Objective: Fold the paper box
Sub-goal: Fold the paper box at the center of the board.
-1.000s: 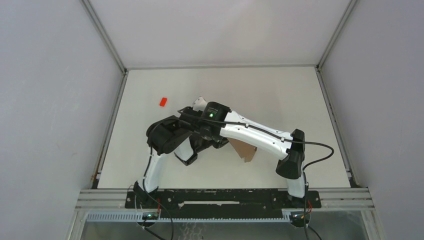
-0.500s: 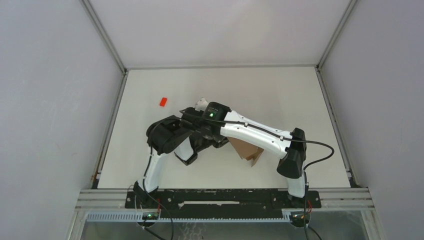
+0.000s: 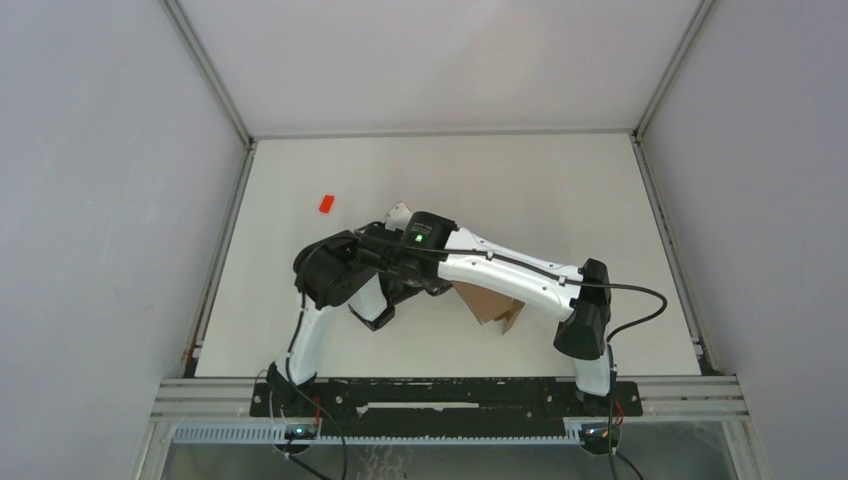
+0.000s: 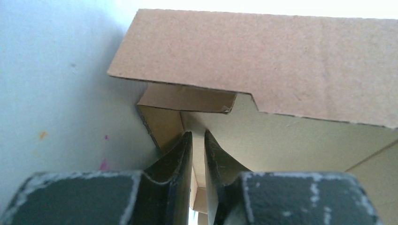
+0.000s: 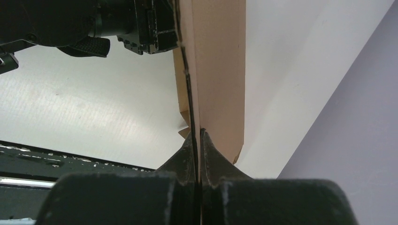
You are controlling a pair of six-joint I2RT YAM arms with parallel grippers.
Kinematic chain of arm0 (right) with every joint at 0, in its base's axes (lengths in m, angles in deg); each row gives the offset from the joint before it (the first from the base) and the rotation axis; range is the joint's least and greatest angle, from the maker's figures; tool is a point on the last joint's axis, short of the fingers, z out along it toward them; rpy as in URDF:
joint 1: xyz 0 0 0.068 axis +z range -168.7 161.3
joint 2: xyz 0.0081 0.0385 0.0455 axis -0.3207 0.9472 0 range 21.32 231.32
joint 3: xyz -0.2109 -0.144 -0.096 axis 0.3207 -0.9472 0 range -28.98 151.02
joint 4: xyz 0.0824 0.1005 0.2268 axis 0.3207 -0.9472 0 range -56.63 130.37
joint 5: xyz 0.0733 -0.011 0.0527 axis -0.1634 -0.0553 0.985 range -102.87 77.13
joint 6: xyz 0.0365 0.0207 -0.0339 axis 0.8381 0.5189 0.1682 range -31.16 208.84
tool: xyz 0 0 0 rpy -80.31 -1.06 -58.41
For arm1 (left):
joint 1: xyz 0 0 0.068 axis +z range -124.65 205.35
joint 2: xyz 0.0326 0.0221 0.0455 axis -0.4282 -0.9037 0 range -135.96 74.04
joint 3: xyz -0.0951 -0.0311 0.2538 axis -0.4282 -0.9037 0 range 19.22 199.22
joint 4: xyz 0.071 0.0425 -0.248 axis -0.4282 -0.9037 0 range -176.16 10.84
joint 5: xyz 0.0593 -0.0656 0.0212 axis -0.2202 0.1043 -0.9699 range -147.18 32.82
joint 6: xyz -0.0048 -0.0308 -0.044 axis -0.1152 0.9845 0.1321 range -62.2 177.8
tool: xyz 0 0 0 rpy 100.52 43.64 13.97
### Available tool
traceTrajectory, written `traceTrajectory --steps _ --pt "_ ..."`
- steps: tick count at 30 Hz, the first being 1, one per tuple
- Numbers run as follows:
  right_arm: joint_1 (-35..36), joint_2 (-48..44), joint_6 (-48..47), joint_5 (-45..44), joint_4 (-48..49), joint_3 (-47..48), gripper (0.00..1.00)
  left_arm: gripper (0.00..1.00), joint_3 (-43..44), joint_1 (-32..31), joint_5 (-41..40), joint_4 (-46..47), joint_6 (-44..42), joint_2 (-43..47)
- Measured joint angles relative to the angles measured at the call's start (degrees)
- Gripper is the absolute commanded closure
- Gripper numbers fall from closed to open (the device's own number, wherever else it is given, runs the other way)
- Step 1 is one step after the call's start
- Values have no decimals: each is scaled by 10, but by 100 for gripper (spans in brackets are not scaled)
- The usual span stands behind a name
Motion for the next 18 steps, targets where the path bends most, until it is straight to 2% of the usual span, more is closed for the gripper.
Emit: traceTrajectory --steps 6,13,18 --pt "2 3 8 -4 -3 1 100 80 -2 1 1 7 1 -2" --pt "-2 10 10 -4 -4 1 100 73 -14 12 6 22 1 -2" --pt "-6 12 12 -4 -6 1 100 72 -17 18 12 26 5 -2"
